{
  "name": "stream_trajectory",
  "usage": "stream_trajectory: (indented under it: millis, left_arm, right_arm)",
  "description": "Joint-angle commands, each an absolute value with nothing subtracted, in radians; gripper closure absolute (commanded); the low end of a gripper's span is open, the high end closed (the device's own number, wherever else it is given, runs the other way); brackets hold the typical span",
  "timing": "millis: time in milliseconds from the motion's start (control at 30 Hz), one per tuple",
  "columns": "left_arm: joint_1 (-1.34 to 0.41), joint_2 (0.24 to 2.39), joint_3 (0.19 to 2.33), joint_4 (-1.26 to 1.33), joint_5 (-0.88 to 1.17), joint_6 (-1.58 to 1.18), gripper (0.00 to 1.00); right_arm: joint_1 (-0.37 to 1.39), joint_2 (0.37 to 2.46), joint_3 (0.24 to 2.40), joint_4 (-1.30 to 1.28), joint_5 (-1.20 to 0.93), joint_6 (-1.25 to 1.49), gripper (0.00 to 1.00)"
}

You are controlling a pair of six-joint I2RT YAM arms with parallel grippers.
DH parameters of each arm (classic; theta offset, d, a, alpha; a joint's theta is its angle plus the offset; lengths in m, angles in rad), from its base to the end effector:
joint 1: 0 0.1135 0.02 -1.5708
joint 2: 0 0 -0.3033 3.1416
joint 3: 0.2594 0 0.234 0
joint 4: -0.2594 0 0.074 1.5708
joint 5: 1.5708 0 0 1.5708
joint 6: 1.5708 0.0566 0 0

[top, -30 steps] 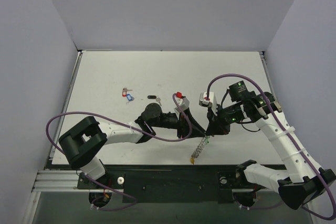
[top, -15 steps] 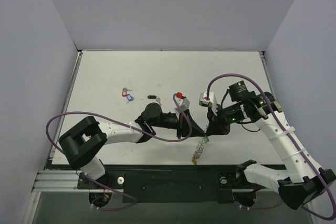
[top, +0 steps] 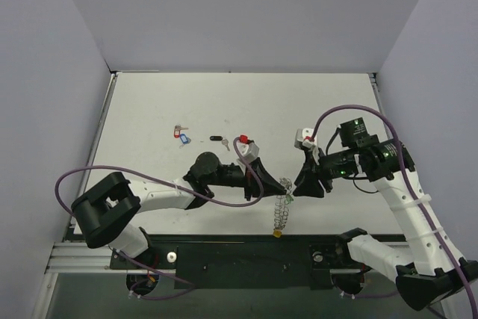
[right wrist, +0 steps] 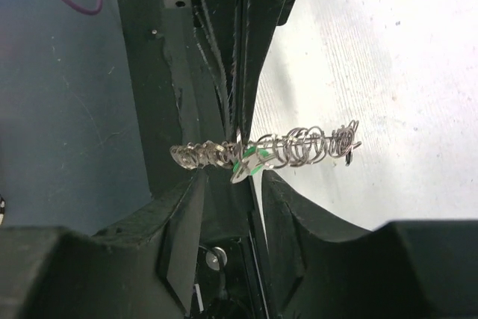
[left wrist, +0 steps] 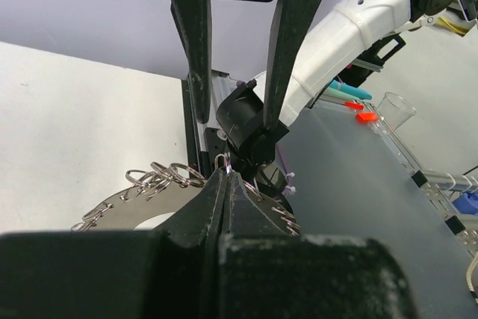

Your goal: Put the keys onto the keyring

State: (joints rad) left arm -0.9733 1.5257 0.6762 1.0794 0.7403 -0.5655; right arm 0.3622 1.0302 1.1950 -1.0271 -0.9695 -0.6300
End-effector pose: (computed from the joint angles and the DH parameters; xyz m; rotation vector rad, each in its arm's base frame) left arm 0.1448 -0.2807 0.3127 1.0139 1.3091 -1.7195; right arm 0.1201 0.0954 0.3894 -1.3831 1.6810 1.0097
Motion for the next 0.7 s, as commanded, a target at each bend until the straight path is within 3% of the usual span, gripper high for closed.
stream_trajectory:
  millis: [0, 333, 667]
  left_arm:
    - [-0.971, 1.454, 0.640, 1.262, 0.690, -0.517, 1.00]
    - [-0.969, 1.457, 0.554, 1.540, 0.627, -0.459, 1.00]
    - [-0.965, 1.485, 0.546, 1.646, 0.635, -0.479, 1.00]
  right_arm:
    - [0.327, 0.948, 1.143, -1.063, -1.135, -0.754, 0.66]
    - [0.319, 0.853, 1.015, -1.060, -1.278, -1.090, 0.64]
    - [0.305, 0.877, 1.008, -1.042, -1.255, -1.143, 0.65]
